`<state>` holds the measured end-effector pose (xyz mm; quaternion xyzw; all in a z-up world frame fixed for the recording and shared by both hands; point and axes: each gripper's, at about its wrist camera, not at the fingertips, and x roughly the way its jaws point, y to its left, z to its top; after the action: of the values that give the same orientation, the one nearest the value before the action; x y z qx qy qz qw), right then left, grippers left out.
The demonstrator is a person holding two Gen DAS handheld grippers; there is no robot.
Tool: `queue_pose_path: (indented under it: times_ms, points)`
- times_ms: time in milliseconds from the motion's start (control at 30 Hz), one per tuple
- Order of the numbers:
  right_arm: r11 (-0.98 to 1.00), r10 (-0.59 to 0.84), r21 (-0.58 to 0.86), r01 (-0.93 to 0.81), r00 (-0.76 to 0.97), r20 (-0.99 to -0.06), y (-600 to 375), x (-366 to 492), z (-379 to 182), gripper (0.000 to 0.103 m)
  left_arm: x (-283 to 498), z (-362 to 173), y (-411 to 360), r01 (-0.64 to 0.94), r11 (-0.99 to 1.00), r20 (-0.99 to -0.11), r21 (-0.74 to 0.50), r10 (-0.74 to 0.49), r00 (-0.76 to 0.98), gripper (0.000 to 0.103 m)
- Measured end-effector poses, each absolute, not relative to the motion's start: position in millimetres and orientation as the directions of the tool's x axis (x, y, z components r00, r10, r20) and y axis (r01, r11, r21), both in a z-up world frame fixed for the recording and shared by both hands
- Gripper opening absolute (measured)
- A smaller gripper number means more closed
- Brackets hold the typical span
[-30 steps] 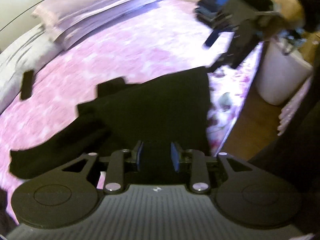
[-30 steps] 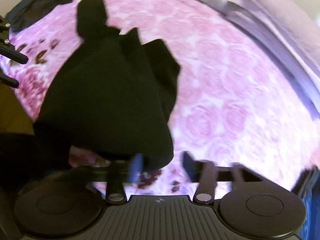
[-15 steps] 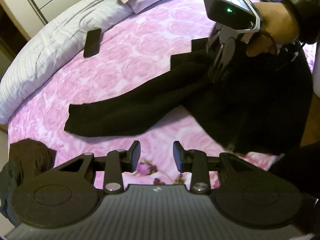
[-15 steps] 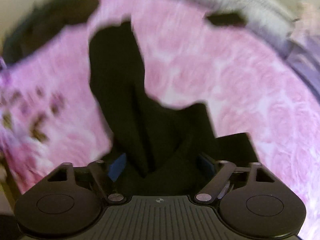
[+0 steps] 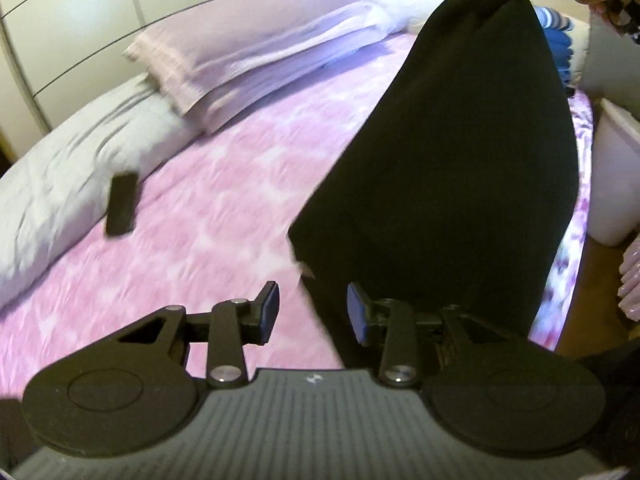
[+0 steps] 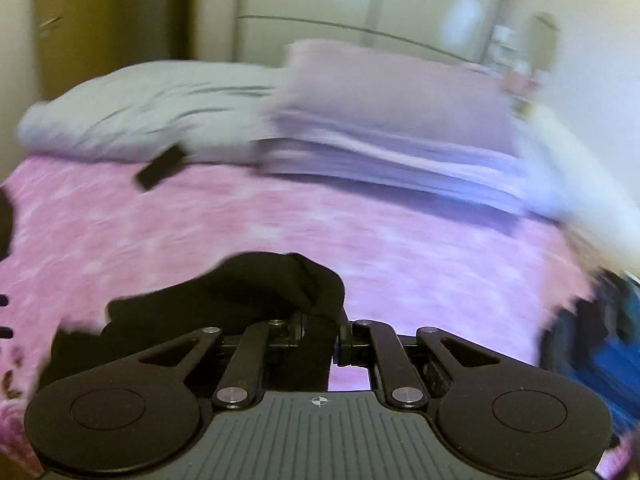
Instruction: Fold clothes
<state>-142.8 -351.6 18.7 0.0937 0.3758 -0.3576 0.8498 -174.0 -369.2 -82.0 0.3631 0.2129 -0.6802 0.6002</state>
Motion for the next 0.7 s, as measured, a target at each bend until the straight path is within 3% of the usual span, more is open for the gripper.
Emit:
queue_pose_path:
  times_ms: [133,367,700]
  points:
    - [0.734,-0.527,-0.039,0.678,0.532,-0.662,-382,-173,37,0.009,-212,-76,-400,0.971,-0.18,-0.744,0.16,-0.668,-0.001,0.038]
    - [0.866,-0.434,-0.017,0.5,0.733,-0.524,-415,-158,107,0.01,-255,-59,-429,0.981,-0.057,-0.723,0.183,-0.685,0.095,0.04]
    - [0.944,-0.33,-0.085,0.32,0.885,-0.327,-420,-69,190,0.01,-232,-24,-431,0.965,0.103,-0.657,0.239,-0.715,0.239,0.041]
